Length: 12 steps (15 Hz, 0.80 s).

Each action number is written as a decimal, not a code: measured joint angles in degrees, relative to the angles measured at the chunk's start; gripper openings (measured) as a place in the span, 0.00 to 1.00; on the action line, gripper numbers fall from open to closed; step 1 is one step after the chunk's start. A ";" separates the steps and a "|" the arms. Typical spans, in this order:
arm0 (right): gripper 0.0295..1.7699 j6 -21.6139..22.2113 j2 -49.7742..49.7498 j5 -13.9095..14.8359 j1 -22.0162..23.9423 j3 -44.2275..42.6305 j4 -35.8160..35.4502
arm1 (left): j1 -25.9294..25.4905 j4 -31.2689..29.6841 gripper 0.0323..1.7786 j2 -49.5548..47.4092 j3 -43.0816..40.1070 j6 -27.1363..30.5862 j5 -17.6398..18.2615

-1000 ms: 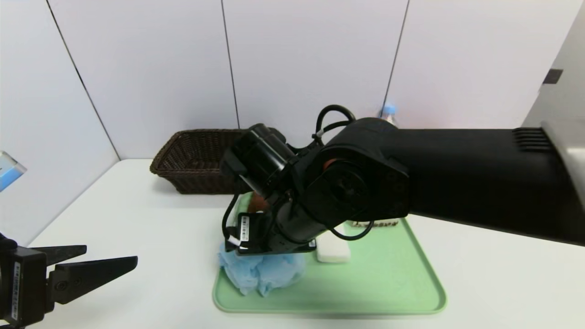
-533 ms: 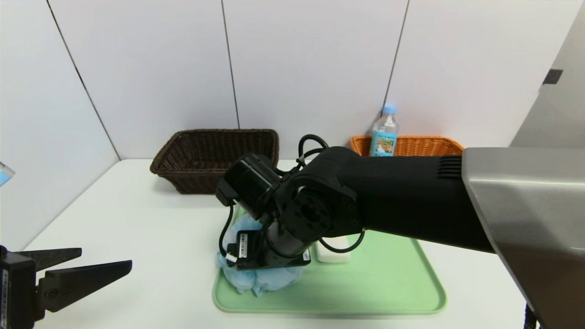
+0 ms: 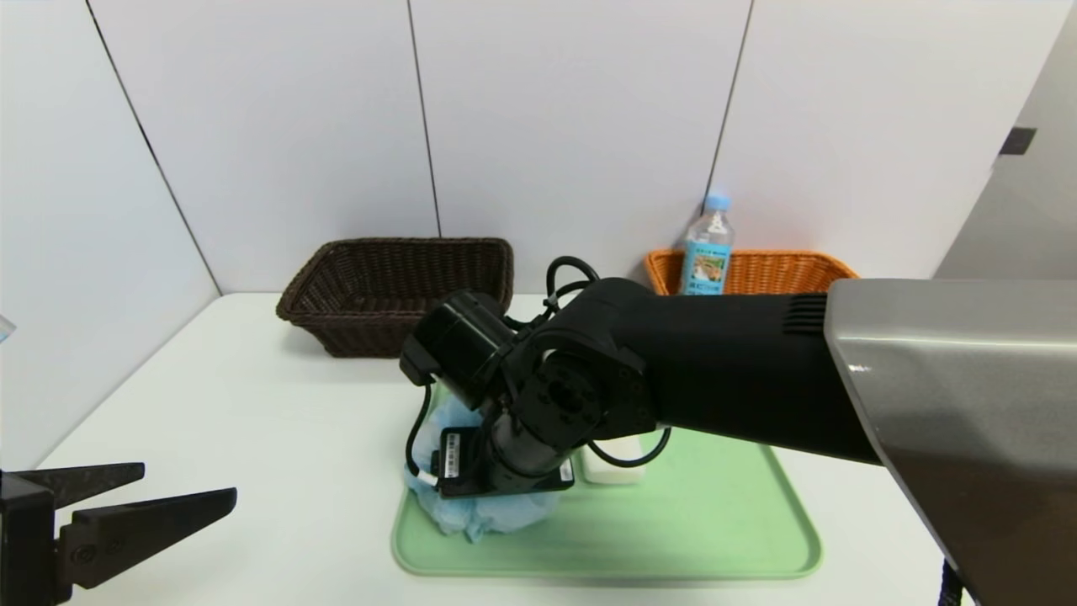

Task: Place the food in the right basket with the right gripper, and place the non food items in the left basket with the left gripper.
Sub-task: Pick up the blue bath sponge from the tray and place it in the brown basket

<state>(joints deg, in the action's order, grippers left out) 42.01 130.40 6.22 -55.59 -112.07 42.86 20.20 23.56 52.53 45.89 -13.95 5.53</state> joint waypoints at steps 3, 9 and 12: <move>0.56 0.02 -0.22 0.01 -0.04 0.00 0.20 | 0.09 0.02 0.95 -0.05 -0.09 0.02 -0.02; 0.26 2.17 -3.12 -0.62 -0.45 0.20 2.39 | 0.11 0.05 0.95 -0.38 -0.74 0.00 0.02; 0.24 2.28 -6.80 -1.37 -0.74 0.20 3.85 | 0.11 -0.02 0.95 -0.38 -0.74 0.09 0.05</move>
<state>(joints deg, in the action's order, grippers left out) 44.29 123.60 4.85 -56.33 -111.87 46.71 20.31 23.54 52.15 45.14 -13.86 5.58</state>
